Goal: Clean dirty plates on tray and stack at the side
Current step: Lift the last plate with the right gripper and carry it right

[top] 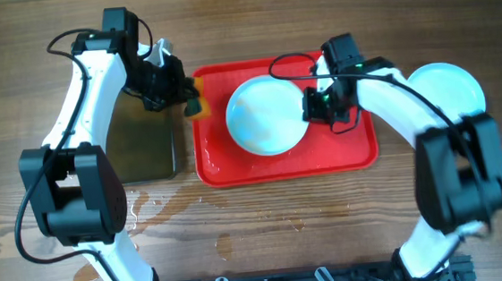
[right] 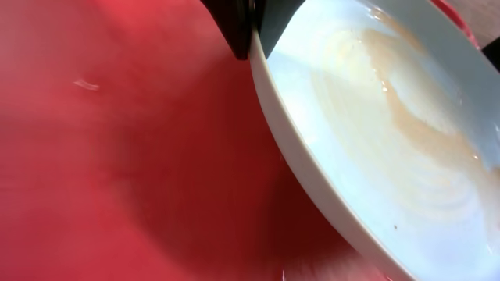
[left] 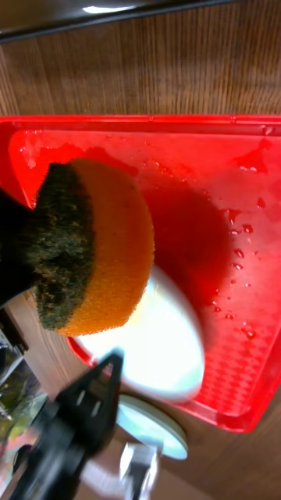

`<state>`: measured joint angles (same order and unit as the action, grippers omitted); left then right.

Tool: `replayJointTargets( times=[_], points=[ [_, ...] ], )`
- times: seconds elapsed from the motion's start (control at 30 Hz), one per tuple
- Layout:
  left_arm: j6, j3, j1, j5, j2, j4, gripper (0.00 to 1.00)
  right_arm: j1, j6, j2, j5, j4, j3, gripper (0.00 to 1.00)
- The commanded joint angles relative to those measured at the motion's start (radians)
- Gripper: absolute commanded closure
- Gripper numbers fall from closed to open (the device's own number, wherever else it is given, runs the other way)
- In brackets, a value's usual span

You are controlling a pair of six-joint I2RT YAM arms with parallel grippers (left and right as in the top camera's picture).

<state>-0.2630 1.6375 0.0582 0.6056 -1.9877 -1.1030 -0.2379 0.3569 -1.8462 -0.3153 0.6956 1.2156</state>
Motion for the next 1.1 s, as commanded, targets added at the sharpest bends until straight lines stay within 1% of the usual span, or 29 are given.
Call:
replayJointTargets(
  times=[0.0,0.1,0.13,0.2,0.27,0.3,0.33,0.4,0.47,0.53,0.57,0.63,0.7,0.97,1.0,1.07],
  points=[
    [0.021,0.012,0.003,-0.024,0.015,-0.002,0.96,-0.01,-0.015,0.19,0.288,0.033,0.002,0.96],
    [0.021,0.012,0.003,-0.024,0.014,-0.001,0.96,-0.06,-0.011,0.303,0.569,0.072,0.002,0.96],
    [0.021,0.012,0.003,-0.024,0.014,-0.001,0.96,-0.08,0.002,0.323,0.642,0.083,0.002,0.96],
    [0.021,0.012,0.003,-0.024,0.014,-0.002,0.96,-0.154,0.059,0.359,0.861,0.122,0.002,0.96],
    [0.021,0.012,0.003,-0.024,0.014,-0.002,0.96,-0.243,0.111,0.362,1.068,0.163,0.002,0.96],
    [0.021,0.012,0.003,-0.024,0.014,-0.002,0.96,-0.27,0.13,0.361,1.12,0.176,0.002,0.96],
    [0.021,0.012,0.003,-0.024,0.014,-0.002,0.96,-0.327,0.164,0.361,1.224,0.198,0.002,0.96],
    [0.02,0.012,0.003,-0.024,0.014,-0.002,0.96,-0.428,0.174,0.361,1.386,0.206,0.002,0.96],
    [0.021,0.012,0.003,-0.024,0.014,-0.002,0.96,-0.535,0.201,0.361,1.604,0.202,0.002,0.96],
    [0.021,0.012,0.003,-0.024,0.014,-0.002,0.96,-0.611,0.199,0.361,1.779,0.187,0.002,0.95],
    [0.021,0.012,0.003,-0.024,0.014,-0.002,0.96,-0.642,0.177,0.361,1.837,0.173,0.002,0.96],
    [0.02,0.012,0.003,-0.024,0.014,-0.002,0.96,-0.671,0.021,0.361,1.836,0.08,0.002,0.96],
    [0.021,0.012,0.003,-0.024,0.014,-0.001,0.96,-0.674,-0.03,0.361,1.836,0.033,0.002,0.96],
    [0.021,0.012,0.003,-0.024,0.014,-0.001,0.96,-0.674,-0.034,0.361,1.833,0.006,0.002,0.96],
    [0.021,0.012,0.003,-0.024,0.014,-0.001,0.96,-0.674,-0.031,0.361,1.808,0.003,0.002,0.96],
    [0.021,0.012,0.003,-0.024,0.014,-0.001,0.96,-0.669,-0.032,0.361,1.664,-0.001,0.002,0.96]
  ],
)
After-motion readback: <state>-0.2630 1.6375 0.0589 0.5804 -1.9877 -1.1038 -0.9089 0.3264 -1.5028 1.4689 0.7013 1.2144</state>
